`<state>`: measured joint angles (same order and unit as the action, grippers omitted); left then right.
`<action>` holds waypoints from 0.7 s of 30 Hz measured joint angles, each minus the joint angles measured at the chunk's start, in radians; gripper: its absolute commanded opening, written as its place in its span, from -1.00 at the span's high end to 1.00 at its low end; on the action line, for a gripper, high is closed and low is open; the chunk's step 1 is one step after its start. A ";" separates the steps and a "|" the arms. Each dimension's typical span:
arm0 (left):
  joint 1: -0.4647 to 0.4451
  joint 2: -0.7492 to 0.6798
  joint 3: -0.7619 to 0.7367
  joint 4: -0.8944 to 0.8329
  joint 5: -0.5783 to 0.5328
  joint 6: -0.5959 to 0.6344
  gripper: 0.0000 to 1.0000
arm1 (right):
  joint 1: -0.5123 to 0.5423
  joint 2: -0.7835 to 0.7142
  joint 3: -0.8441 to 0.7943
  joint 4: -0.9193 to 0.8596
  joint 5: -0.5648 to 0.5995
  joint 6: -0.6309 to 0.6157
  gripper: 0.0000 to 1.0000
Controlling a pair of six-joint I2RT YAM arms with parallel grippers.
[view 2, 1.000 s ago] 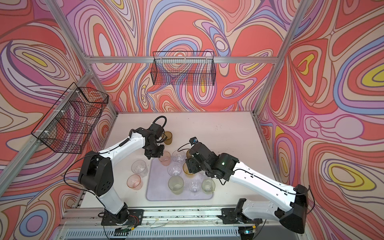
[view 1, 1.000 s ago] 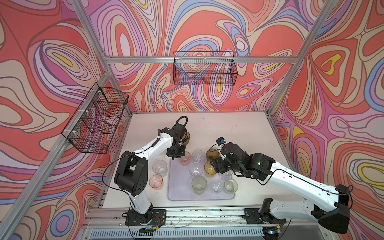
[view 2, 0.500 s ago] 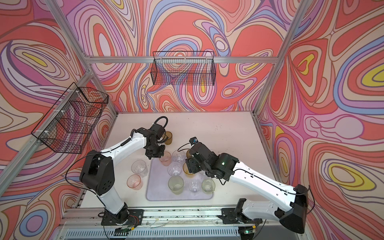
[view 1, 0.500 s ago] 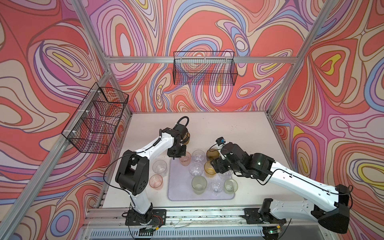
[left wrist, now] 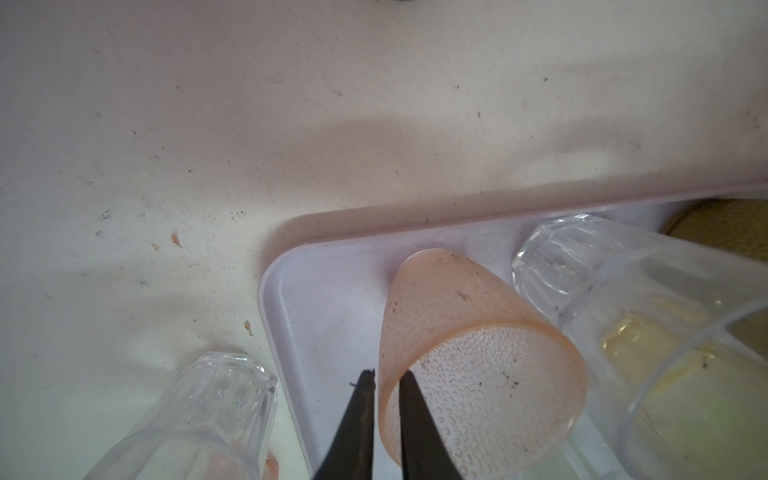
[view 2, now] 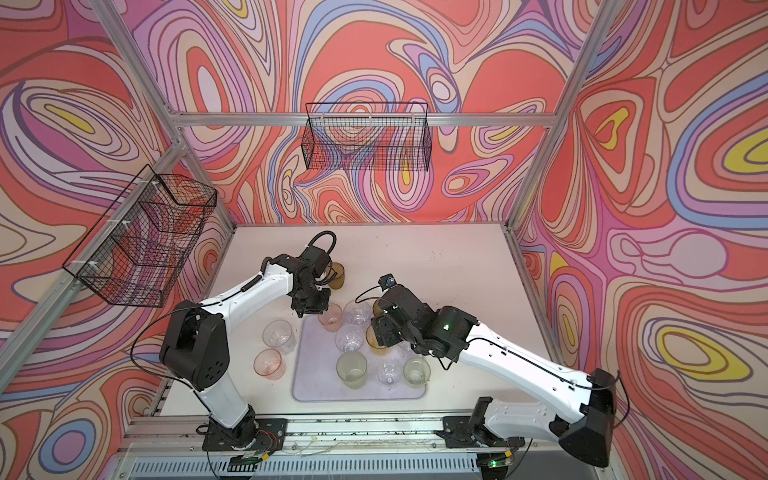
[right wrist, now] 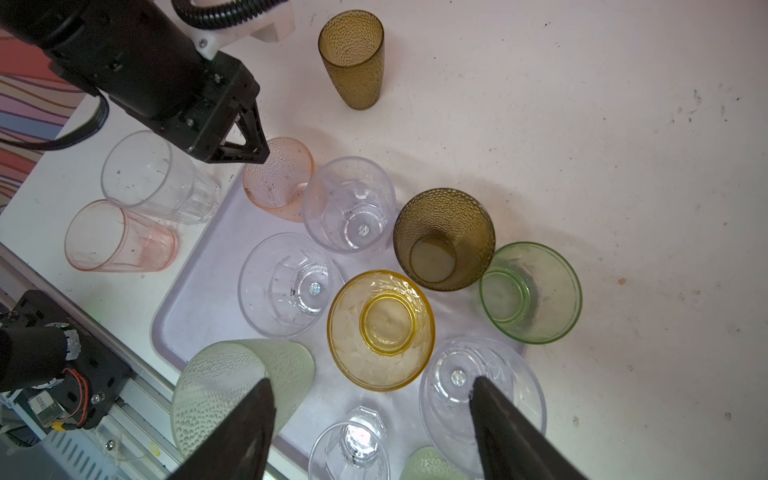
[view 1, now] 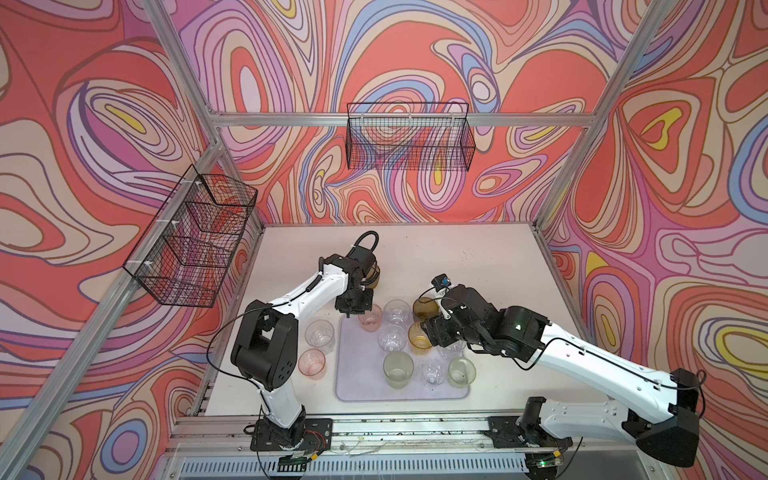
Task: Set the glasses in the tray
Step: 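Open the left gripper to release the pink frosted cup on the tray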
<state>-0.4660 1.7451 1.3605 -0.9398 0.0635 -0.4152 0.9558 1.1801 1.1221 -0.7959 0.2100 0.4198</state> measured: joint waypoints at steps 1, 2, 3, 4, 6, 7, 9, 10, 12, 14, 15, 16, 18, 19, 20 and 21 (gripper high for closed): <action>0.000 0.000 0.006 -0.003 0.000 0.000 0.62 | 0.000 0.000 0.000 0.000 -0.001 0.000 -0.55; 0.000 0.000 0.015 -0.006 0.000 0.001 0.61 | 0.000 0.000 0.000 0.000 -0.001 0.000 -0.54; 0.000 0.000 0.022 -0.008 -0.001 0.002 0.59 | 0.000 0.000 0.000 0.000 -0.001 0.000 -0.54; 0.000 0.000 0.033 -0.013 -0.002 0.004 0.58 | 0.000 0.000 0.000 0.000 -0.001 0.000 -0.55; 0.000 0.000 0.057 -0.021 -0.009 0.010 0.55 | 0.000 0.000 0.000 0.000 -0.001 0.000 -0.54; 0.000 0.000 0.070 -0.027 -0.015 0.014 0.53 | 0.000 0.000 0.000 -0.001 -0.001 0.000 -0.54; 0.000 0.000 0.100 -0.041 -0.026 0.023 0.50 | 0.000 0.000 0.000 -0.002 -0.001 0.000 -0.54; 0.000 0.001 0.116 -0.049 -0.031 0.027 0.49 | 0.000 0.000 0.000 -0.003 -0.001 0.000 -0.54; 0.000 0.004 0.150 -0.063 -0.039 0.036 0.45 | 0.000 0.000 0.000 -0.003 -0.001 0.000 -0.55; 0.001 0.010 0.180 -0.072 -0.045 0.046 0.43 | 0.000 -0.001 0.000 -0.004 -0.002 0.000 -0.55; 0.002 0.014 0.195 -0.077 -0.047 0.049 0.41 | 0.000 -0.001 0.000 -0.004 -0.002 0.000 -0.55; 0.003 0.020 0.211 -0.082 -0.050 0.055 0.39 | 0.000 -0.001 0.000 -0.004 -0.003 0.000 -0.54; 0.006 0.033 0.234 -0.086 -0.055 0.064 0.38 | 0.000 -0.001 0.000 -0.005 -0.002 0.000 -0.54; 0.009 0.040 0.245 -0.089 -0.055 0.069 0.37 | 0.000 -0.001 0.000 -0.006 -0.002 0.000 -0.54; 0.013 0.050 0.257 -0.092 -0.056 0.072 0.34 | 0.000 -0.002 0.000 -0.007 -0.002 0.000 -0.54; 0.017 0.059 0.268 -0.094 -0.056 0.076 0.32 | 0.000 -0.004 0.000 -0.008 -0.002 0.000 -0.54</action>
<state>-0.4492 1.8038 1.6283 -1.0340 0.0078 -0.3397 0.9558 1.1763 1.1221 -0.8043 0.2081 0.4198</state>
